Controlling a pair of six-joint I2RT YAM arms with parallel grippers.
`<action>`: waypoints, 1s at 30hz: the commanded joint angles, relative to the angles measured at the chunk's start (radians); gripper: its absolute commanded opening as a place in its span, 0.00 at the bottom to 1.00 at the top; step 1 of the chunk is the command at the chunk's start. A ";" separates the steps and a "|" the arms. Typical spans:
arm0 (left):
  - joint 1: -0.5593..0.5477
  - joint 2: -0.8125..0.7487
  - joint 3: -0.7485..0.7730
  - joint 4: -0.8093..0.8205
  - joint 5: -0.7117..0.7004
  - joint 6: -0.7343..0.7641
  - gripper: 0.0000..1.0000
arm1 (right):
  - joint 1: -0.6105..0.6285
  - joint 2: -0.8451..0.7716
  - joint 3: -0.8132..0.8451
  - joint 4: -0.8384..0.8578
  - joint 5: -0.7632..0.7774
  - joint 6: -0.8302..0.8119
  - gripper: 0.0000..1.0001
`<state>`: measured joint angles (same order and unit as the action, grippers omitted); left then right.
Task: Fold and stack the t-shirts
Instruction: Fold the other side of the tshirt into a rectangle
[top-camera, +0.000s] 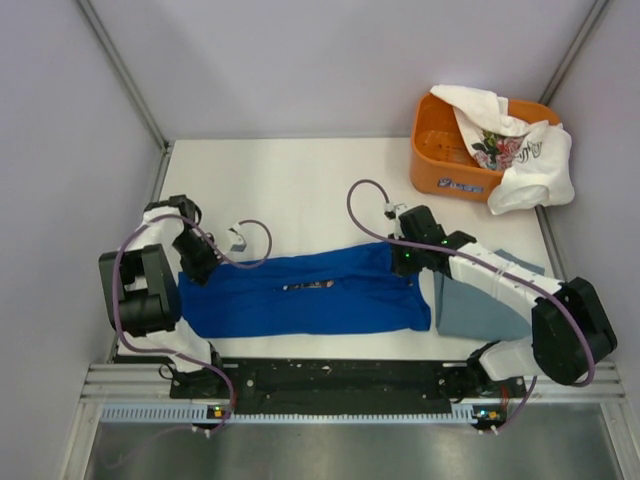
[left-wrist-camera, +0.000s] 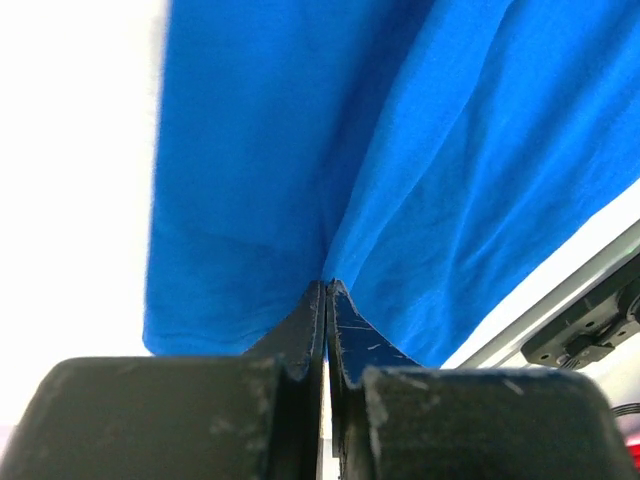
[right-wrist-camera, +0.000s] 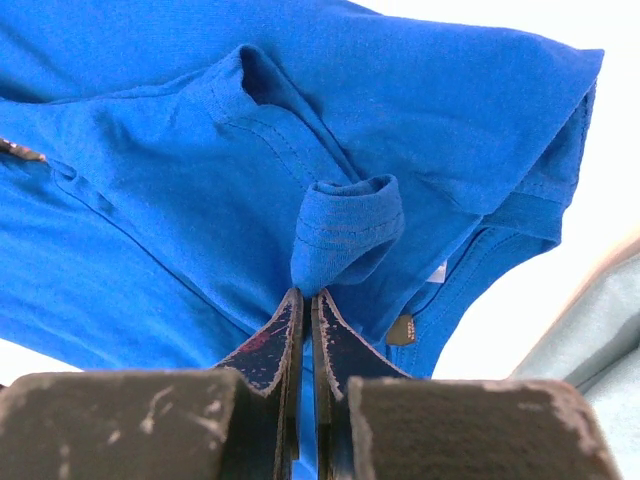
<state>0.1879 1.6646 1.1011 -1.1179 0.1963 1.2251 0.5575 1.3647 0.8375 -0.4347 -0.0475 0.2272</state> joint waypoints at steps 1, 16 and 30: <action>0.001 -0.086 0.078 0.038 0.038 -0.050 0.00 | -0.010 -0.038 0.035 -0.002 0.017 -0.025 0.00; -0.016 -0.297 0.033 0.477 -0.051 -0.133 0.00 | -0.032 0.016 0.213 -0.068 -0.025 -0.112 0.00; -0.022 -0.352 -0.325 0.405 -0.153 0.105 0.00 | 0.048 -0.022 -0.020 -0.081 -0.138 0.020 0.00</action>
<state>0.1673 1.3140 0.7887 -0.7273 0.0719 1.2865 0.5964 1.3773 0.8230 -0.5262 -0.1654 0.2031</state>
